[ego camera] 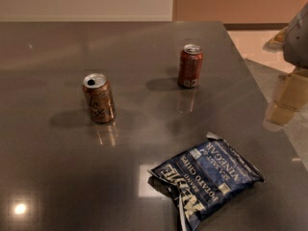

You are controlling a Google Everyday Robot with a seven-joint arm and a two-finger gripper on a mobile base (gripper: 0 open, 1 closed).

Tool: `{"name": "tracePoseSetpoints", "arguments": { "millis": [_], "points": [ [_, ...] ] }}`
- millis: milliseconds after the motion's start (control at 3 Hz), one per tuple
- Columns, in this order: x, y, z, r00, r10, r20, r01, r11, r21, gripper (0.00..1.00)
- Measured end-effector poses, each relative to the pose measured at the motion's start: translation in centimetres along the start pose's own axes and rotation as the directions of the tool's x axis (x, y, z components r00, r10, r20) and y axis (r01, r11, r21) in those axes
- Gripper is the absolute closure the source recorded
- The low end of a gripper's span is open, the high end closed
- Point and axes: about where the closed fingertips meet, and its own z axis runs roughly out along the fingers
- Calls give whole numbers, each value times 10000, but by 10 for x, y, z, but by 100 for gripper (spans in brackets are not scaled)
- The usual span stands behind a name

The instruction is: Knock coke can over

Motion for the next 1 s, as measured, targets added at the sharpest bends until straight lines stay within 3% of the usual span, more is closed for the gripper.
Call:
{"name": "tracePoseSetpoints", "arguments": {
  "millis": [333, 1000],
  "points": [
    [0, -1, 0, 10000, -2, 12, 2, 10000, 20, 0],
    [-13, -39, 25, 9939, -289, 1067, 340, 9983, -469, 0]
  ]
}}
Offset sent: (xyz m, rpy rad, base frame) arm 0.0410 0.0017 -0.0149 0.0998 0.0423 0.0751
